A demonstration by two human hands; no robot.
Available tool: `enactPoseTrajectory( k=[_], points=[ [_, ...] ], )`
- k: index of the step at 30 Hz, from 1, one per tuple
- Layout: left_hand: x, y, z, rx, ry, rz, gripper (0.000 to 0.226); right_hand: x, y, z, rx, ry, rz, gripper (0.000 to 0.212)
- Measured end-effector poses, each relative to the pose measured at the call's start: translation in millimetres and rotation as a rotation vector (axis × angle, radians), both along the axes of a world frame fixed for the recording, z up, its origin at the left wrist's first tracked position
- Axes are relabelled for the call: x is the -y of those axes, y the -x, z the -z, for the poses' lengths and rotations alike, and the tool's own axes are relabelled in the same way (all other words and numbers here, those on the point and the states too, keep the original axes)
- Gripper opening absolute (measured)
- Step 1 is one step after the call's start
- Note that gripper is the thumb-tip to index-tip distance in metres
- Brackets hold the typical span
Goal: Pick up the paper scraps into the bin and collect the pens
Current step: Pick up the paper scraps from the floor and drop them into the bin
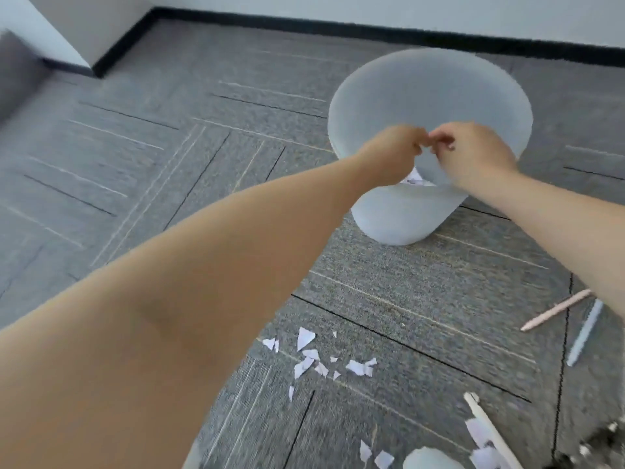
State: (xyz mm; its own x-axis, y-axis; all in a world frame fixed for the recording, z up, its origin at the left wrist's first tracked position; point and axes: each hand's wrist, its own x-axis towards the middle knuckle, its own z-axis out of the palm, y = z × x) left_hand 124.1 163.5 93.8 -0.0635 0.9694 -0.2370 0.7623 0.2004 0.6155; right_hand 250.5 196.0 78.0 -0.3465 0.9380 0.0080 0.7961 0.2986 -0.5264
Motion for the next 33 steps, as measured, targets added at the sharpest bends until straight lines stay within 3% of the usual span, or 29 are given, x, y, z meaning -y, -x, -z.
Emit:
enactPoseTrajectory(
  k=[5,8,10,12,15,18,21,25,29,33],
  points=[
    [31,-6,-28,0.1,-0.333,-0.15,0.025,6,0,5,-0.063,-0.12,0.085,0.029],
    [90,9,-20,0.117,-0.526,-0.242,0.019,8,-1,6,-0.155,-0.226,0.109,0.033],
    [139,32,7,0.051,-0.385,-0.219,0.019,12,0,6,-0.11,-0.407,0.11,0.034],
    [194,59,45,-0.045,-0.092,-0.164,0.021,36,2,8,-0.016,-0.508,0.068,0.028],
    [271,90,107,-0.134,0.303,-0.058,0.022,94,13,19,-0.146,-0.449,-0.085,0.031],
    [324,94,161,-0.14,0.475,0.028,0.025,161,18,54,-0.22,-0.377,-0.419,0.023],
    [347,83,199,-0.123,0.469,0.012,0.038,208,13,125,-0.024,-0.046,-0.512,0.023],
    [358,69,218,-0.162,0.323,-0.044,0.041,258,-11,177,0.216,0.292,-0.308,0.036],
    [357,66,222,-0.196,0.249,0.03,0.035,269,-15,193,0.224,0.414,-0.098,0.047],
    [354,64,226,-0.232,0.235,0.162,0.026,273,-11,203,0.227,0.374,-0.163,0.044]
  ],
)
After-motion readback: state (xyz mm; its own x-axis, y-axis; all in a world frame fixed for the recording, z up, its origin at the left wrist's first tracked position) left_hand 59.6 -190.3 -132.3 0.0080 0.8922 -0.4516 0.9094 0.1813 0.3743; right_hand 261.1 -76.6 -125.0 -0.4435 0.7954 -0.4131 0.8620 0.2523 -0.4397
